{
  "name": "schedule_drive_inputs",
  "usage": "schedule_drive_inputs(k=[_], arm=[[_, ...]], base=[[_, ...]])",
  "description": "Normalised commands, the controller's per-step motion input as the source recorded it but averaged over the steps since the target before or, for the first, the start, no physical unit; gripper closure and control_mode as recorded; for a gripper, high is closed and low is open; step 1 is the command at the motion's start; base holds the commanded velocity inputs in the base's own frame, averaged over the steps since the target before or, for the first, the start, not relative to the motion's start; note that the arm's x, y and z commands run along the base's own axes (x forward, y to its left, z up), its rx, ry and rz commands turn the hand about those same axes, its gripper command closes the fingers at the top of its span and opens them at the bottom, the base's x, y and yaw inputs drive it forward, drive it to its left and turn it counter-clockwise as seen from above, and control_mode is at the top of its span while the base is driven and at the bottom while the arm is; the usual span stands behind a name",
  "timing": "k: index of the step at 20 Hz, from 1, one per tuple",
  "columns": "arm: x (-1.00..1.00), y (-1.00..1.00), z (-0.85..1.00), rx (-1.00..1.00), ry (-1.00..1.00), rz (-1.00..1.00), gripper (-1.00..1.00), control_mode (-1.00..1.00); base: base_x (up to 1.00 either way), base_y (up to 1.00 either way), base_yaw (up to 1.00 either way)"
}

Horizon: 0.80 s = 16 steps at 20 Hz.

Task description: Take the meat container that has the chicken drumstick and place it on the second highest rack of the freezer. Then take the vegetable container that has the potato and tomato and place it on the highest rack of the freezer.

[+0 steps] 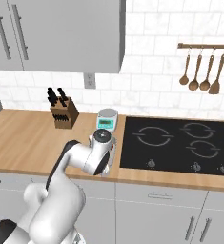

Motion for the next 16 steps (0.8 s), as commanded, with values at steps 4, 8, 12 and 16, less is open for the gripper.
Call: schedule_drive_inputs(k=[4,8,12,16], arm=[[0.24,-0.3,-0.07,0.0,0.0,0.0,-1.0,-1.0],[0.3,-0.14,-0.16,0.0,0.03,0.0,-1.0,-1.0],[0.31,0.0,-0.24,0.0,0.07,0.0,-1.0,-1.0],[0.26,0.0,-0.16,0.0,0.08,0.0,-1.0,-1.0]], base=[[0.0,0.0,0.0],[0.0,0.0,0.0],[0.0,0.0,0.0],[0.0,0.0,0.0]])
